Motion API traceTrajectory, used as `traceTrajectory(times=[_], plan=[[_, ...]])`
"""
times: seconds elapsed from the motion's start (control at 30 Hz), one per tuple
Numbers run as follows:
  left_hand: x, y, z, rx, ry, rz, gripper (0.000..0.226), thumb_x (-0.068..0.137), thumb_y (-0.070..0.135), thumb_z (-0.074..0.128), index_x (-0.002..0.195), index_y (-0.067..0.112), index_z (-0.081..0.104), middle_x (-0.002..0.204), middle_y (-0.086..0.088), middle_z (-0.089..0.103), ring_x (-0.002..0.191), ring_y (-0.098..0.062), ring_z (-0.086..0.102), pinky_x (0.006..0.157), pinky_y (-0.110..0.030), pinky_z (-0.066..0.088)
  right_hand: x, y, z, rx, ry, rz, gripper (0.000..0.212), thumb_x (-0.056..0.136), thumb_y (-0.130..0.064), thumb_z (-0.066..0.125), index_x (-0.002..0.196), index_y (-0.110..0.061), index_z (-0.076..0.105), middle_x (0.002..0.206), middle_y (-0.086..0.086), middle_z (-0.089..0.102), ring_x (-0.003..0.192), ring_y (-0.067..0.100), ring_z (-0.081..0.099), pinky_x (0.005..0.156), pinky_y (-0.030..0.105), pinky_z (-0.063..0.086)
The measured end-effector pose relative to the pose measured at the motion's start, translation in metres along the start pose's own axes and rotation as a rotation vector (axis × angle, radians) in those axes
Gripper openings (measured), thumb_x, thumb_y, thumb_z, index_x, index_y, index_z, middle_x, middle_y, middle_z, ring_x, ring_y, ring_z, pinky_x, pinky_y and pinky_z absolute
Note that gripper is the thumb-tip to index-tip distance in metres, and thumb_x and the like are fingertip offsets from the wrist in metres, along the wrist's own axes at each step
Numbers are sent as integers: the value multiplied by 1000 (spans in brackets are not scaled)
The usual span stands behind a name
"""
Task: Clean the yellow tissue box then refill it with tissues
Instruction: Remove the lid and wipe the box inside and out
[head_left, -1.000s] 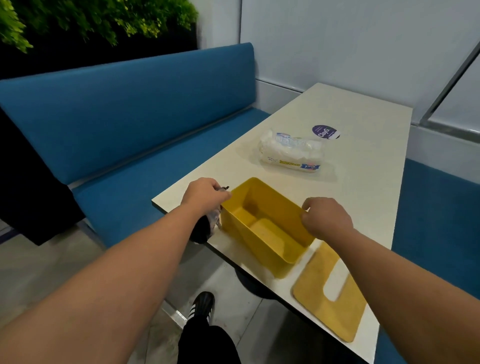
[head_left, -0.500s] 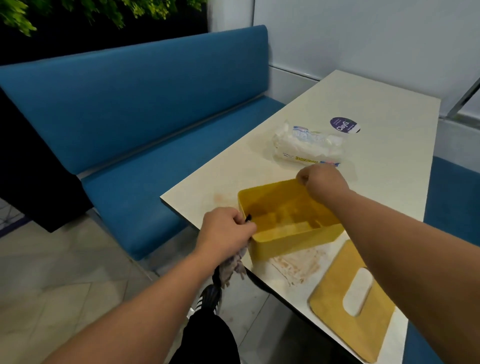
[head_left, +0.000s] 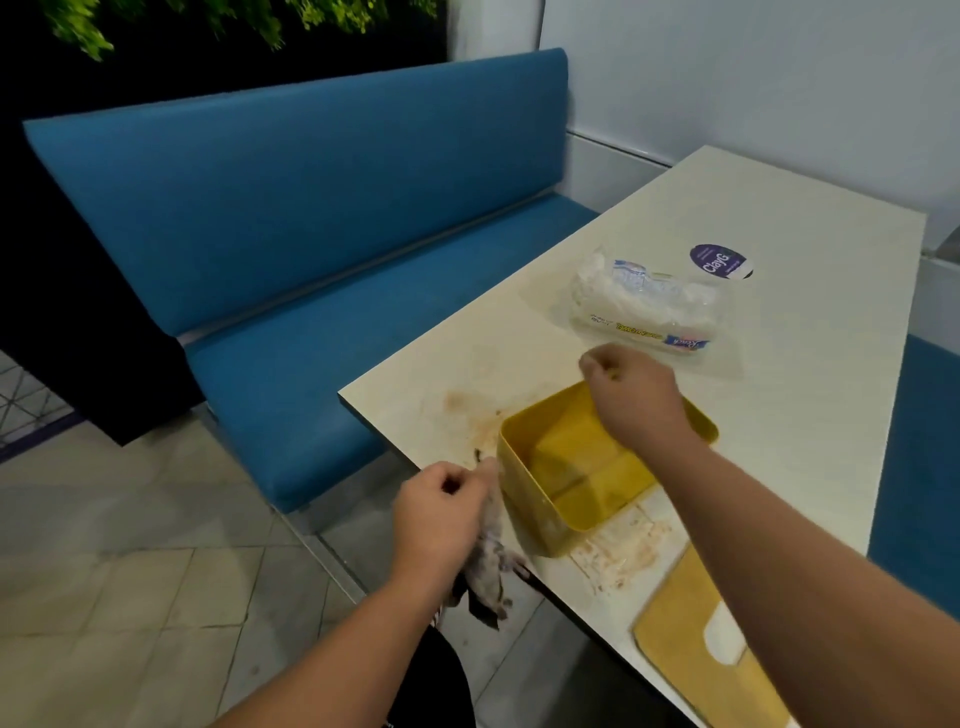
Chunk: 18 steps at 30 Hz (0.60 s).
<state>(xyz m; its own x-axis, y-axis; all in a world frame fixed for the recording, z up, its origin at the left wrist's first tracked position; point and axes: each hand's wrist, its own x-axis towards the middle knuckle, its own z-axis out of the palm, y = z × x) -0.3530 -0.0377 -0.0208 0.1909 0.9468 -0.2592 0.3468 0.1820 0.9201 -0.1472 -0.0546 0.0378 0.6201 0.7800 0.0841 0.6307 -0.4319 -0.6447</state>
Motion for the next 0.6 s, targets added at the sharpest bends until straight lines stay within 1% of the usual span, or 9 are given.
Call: traceTrajectory(times=[0.07, 0.13, 0.2, 0.23, 0.33, 0.4, 0.47, 0.53, 0.6], plan=[[7, -8, -8, -227, 0, -161, 29, 77, 41, 79, 80, 14, 69, 77, -5, 72, 75, -25, 71, 71, -42, 60, -29, -13, 10, 54, -350, 89, 44, 98, -46, 45, 104, -9, 67, 94, 7, 69, 86, 27, 65, 78, 42, 55], [9, -14, -6, -424, -26, -296, 21, 77, 21, 80, 90, 10, 68, 83, -12, 72, 77, -30, 71, 75, -48, 60, -49, -15, 20, 14, -539, 105, 49, 98, -49, 44, 101, -6, 66, 92, 13, 70, 84, 30, 66, 78, 49, 55], [7, -14, 0, -512, -12, -349, 11, 81, 5, 72, 91, 7, 68, 82, -15, 70, 75, -31, 69, 78, -51, 59, -58, -13, 25, -32, -548, 54, 47, 98, -46, 46, 88, -2, 61, 76, 14, 63, 69, 28, 61, 64, 44, 49], [7, -13, 2, -547, 1, -357, 11, 83, 1, 68, 92, 7, 68, 82, -16, 70, 75, -32, 68, 79, -52, 59, -60, -14, 27, -49, -542, 34, 44, 99, -43, 47, 79, -5, 56, 65, 10, 54, 58, 24, 52, 56, 38, 40], [7, -9, 8, -662, -30, -326, 17, 86, -4, 61, 91, 10, 69, 85, -17, 71, 79, -33, 68, 79, -47, 59, -63, -15, 29, -54, -513, -3, 42, 100, -38, 47, 70, -9, 50, 56, 3, 40, 54, 19, 38, 56, 33, 26], [8, -5, 14, -707, -82, -258, 19, 88, -5, 59, 93, 11, 69, 86, -14, 73, 79, -29, 69, 76, -41, 59, -64, -13, 31, -11, -496, 23, 41, 100, -39, 48, 82, -4, 62, 66, 11, 57, 64, 28, 53, 60, 38, 39], [8, -5, 21, -699, -112, -171, 19, 91, -2, 58, 98, 12, 69, 89, -9, 74, 79, -24, 70, 71, -35, 59, -62, -10, 33, 23, -487, 49, 38, 99, -40, 50, 96, -9, 70, 92, 19, 70, 85, 35, 64, 76, 43, 51], [10, -11, 29, -593, -98, -92, 16, 94, 7, 60, 103, 18, 68, 96, -4, 73, 86, -18, 71, 74, -32, 58, -63, -10, 34, 54, -491, 59, 34, 98, -42, 51, 95, -16, 73, 100, 21, 69, 89, 36, 65, 77, 44, 52], [13, -17, 35, -385, -38, 11, 13, 95, 16, 60, 99, 27, 67, 104, -2, 70, 95, -15, 67, 82, -32, 57, -62, -10, 34, 88, -494, 63, 38, 97, -44, 51, 97, -12, 71, 105, 26, 66, 93, 40, 64, 83, 53, 50]])
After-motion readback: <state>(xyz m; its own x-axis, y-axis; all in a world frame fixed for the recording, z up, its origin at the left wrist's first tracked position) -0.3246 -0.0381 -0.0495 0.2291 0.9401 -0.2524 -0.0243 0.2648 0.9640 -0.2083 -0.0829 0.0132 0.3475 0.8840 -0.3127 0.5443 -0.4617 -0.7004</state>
